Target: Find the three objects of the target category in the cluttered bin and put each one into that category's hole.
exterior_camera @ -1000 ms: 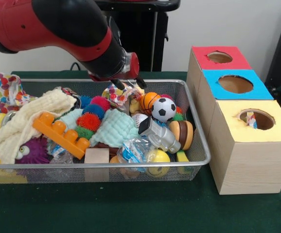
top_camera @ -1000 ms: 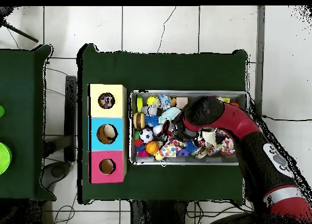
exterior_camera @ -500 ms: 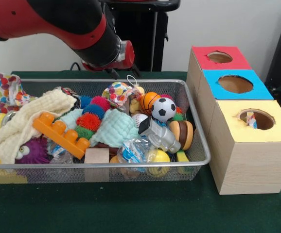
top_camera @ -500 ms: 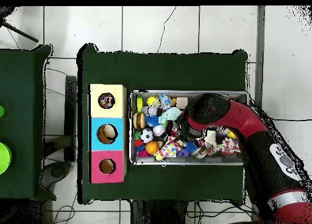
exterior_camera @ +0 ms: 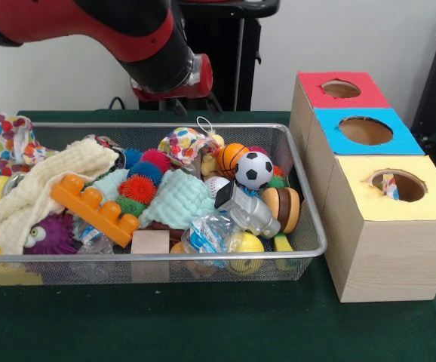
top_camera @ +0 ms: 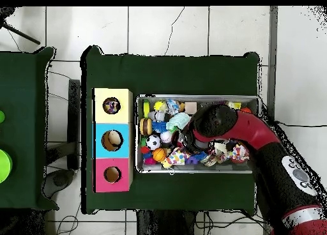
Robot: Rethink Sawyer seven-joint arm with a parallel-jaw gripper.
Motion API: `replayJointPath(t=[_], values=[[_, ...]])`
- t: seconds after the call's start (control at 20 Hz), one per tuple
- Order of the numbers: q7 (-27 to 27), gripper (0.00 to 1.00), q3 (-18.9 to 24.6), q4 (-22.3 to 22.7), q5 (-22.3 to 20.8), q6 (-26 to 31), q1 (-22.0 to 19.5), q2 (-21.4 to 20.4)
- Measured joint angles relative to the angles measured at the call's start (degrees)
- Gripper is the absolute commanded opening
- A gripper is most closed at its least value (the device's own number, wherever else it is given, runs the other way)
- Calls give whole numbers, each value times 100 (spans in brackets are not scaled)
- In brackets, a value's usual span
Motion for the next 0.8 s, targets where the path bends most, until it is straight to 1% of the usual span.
replayJointPath(t=[0.25, 0.5, 0.8], values=[[0, 100, -10, 275, -195, -556, 12, 1], [0, 100, -79, 450, -404, -1005, 88, 64], [0, 100, -194, 464, -592, -1216, 275, 154]])
